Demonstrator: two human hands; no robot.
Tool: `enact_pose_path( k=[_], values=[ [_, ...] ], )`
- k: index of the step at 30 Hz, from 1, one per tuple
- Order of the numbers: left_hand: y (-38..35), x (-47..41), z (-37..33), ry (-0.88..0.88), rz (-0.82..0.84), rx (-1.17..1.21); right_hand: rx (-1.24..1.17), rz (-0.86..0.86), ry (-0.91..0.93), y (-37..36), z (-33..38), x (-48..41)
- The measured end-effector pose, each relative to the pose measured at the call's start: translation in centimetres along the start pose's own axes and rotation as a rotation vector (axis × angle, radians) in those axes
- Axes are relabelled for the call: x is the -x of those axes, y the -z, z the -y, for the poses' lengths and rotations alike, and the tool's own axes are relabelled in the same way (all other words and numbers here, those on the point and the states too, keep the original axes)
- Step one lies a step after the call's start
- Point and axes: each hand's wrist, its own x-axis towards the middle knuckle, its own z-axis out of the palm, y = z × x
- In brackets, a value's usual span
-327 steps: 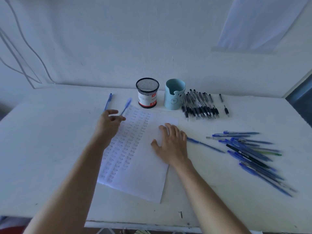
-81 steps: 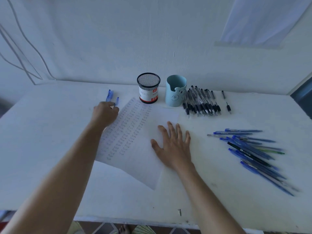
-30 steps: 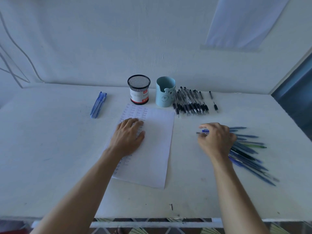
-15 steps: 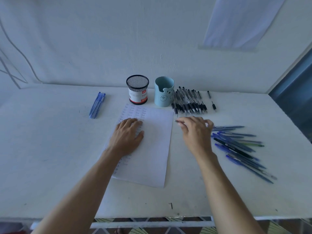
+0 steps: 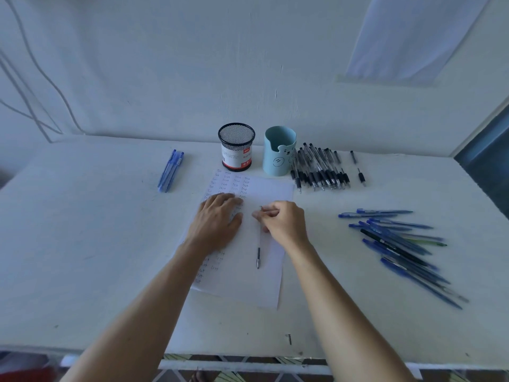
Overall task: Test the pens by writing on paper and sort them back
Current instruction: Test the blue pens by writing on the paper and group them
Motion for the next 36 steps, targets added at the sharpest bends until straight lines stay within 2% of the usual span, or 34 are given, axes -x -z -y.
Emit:
enact_pose_path(
  k=[5, 8, 10, 13, 17, 20, 26, 29, 31, 36],
  values=[
    [0.2, 0.1, 0.0, -0.02, -0.062, 0.071, 0.431, -0.147, 0.203, 1.0, -1.5, 0.4],
    [0.4, 0.4, 0.0, -0.046, -0.117, 0.057, 0.587, -0.058, 0.215, 1.9, -2.9, 0.7],
    [0.5, 0.5, -0.1, -0.056, -0.077, 0.053, 0.65, -0.028, 0.242, 2.1, -3.6, 1.0],
    [1.2, 0.5, -0.6, -0.035, 0.023, 0.061, 0.721, -0.009, 0.272, 2.0, -4.1, 1.3],
    [2.1, 0.5, -2.5, 0.037, 0.186, -0.135, 0.727, 0.007, 0.266, 2.1, -4.0, 1.4],
    [2.0, 0.7, -3.9, 0.077, 0.162, -0.223, 0.754, 0.013, 0.248, 2.1, -3.8, 1.4],
    [2.3, 1.0, -5.0, 0.265, 0.168, -0.076, 0.793, 0.037, 0.229, 2.0, -3.6, 1.1],
    [3.0, 1.0, -4.7, 0.359, 0.088, 0.052, 0.813, 0.043, 0.207, 1.9, -3.3, 1.0],
    [3.4, 1.2, -4.0, 0.411, 0.013, 0.221, 0.814, 0.047, 0.189, 1.7, -3.0, 0.8],
    [3.4, 1.8, -1.9, 0.547, -0.22, 0.979, 0.829, 0.02, 0.188, 1.1, -2.8, 0.9]
  ],
)
